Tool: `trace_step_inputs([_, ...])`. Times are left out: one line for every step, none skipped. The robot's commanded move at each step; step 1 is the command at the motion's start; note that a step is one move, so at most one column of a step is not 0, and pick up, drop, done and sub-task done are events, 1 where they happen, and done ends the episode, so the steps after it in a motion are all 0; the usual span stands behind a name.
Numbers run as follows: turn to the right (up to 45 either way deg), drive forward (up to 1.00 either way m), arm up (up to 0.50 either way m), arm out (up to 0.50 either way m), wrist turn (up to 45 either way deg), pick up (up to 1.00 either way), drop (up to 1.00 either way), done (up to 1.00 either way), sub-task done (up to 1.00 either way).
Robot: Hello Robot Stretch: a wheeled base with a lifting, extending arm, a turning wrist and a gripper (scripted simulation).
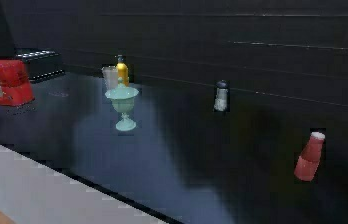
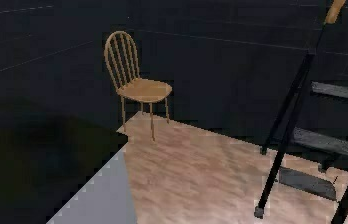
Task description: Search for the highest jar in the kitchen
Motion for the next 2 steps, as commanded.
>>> trace_step_inputs([-12.0, 0.0, 0.0, 0.0, 0.0, 0.0, 0.0, 0.0, 0.0])
trace_step_inputs([0.0, 0.0, 0.0, 0.0, 0.0, 0.0, 0.0, 1.0, 0.0])
